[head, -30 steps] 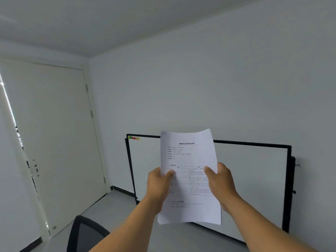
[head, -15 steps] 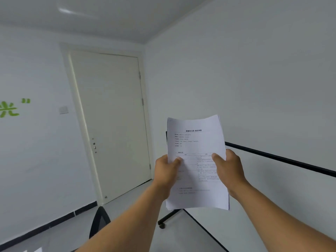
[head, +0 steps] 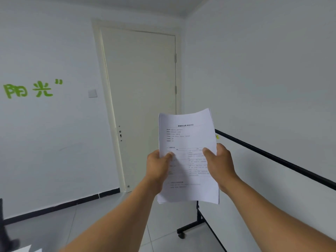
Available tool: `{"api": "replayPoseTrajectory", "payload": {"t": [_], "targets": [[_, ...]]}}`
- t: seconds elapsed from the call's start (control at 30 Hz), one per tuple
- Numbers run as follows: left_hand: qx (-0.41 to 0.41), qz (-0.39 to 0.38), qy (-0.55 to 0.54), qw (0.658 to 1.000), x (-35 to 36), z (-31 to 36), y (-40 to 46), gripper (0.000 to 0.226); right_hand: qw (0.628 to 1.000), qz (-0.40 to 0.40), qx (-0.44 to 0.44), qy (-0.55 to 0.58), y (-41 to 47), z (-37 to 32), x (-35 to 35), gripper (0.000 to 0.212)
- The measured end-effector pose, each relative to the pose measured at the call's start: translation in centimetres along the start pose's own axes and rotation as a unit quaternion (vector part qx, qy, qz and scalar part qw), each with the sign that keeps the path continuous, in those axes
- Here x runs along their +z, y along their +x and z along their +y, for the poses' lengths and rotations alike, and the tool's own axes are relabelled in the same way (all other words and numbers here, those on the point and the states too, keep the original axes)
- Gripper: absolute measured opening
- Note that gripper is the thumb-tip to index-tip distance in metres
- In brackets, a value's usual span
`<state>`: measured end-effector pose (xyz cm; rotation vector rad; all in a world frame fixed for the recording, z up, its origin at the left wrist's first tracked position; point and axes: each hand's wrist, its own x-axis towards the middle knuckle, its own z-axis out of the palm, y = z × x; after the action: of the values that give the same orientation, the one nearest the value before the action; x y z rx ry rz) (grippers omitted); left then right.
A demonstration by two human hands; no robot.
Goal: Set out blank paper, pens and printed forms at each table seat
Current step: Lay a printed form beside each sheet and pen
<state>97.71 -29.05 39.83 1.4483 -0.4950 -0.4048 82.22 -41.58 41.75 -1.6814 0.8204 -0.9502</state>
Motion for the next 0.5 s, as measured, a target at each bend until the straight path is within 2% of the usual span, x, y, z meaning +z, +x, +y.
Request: {"api": "replayPoseTrajectory", "payload": {"t": [0.2, 0.5], "targets": [[-0.003, 0.024, 0.016, 1.000, -0.8, 0.6, 11.0, 0.009, 0.999, -0.033, -0.019, -0.004, 11.0, 0.5, 6.0, 0.014], [0.014, 0.118, 0.056, 0.991, -3.3, -1.8, 27.8, 0.012, 0.991, -0.123, -0.050, 0.031, 27.7, 3.2, 17.3, 0.033]]}}
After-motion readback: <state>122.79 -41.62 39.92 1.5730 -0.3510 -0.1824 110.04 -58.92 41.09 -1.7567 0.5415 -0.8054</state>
